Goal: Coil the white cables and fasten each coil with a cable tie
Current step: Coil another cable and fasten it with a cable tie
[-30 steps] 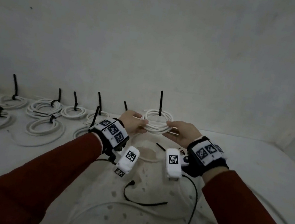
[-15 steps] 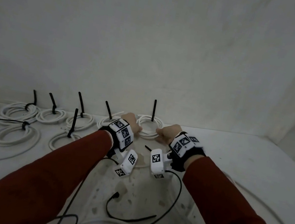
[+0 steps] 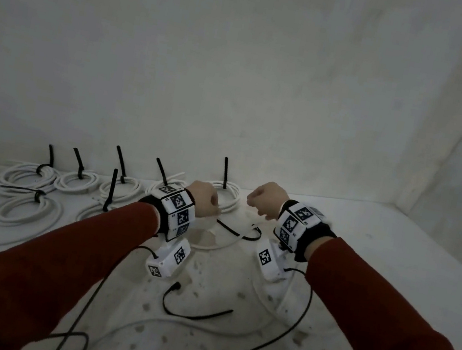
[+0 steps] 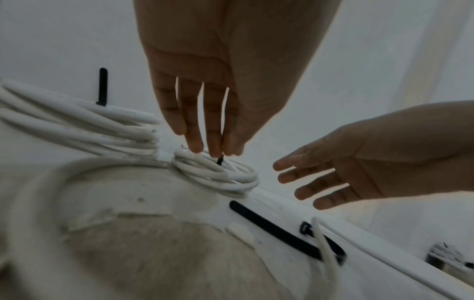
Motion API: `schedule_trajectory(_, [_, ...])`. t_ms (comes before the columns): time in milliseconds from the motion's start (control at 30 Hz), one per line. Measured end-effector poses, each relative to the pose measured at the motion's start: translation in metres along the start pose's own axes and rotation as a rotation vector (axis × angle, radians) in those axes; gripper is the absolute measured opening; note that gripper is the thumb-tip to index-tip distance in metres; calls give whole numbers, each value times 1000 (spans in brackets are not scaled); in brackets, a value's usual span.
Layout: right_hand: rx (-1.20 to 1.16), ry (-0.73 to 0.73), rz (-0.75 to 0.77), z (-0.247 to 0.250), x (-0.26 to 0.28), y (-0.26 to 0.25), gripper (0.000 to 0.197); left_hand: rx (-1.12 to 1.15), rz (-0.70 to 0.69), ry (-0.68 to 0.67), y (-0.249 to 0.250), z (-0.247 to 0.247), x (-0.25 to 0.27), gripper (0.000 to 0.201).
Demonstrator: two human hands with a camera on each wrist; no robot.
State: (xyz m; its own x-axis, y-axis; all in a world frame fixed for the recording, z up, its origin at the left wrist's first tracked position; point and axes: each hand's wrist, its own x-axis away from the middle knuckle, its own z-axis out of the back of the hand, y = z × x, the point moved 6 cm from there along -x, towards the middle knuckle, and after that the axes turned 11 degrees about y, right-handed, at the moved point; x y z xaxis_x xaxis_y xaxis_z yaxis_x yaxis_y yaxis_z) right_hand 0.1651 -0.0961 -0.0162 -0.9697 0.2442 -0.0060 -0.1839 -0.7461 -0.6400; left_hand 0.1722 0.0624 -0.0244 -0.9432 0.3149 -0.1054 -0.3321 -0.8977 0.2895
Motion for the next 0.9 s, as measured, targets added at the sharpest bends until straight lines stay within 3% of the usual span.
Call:
schedule_trajectory(100, [116, -45, 88, 12, 20, 3, 25, -54, -71, -193, 11, -20, 24, 30])
schedule_trajectory(233, [163, -98, 149, 15, 44, 13, 21, -181, -175, -242, 22, -31, 42, 30])
schedule_trajectory(333, [278, -80, 198, 16, 58, 16, 28, -228, -170, -232, 32, -26, 52, 29])
schedule_trajectory(433, [429, 9, 208, 22, 67, 21, 51, -124, -190, -123, 44, 0, 59, 22])
schedule_trajectory(533, [469, 156, 102, 34, 72, 28, 75, 86, -208, 36, 49, 45, 70, 21])
schedule_trajectory(600, [464, 244, 30, 44, 73, 33, 79, 189, -210, 131, 45, 76, 79, 23])
schedule_trajectory(700, [378, 231, -14, 58, 74, 40, 62, 339, -193, 235, 32, 118, 94, 24])
schedule_trajectory(833, [183, 22, 22, 52, 81, 47, 31, 483, -125, 405, 1, 164, 110, 24])
schedule_trajectory(900, [55, -57, 3, 49, 89, 48, 36, 550, -75, 499, -18, 182, 118, 24])
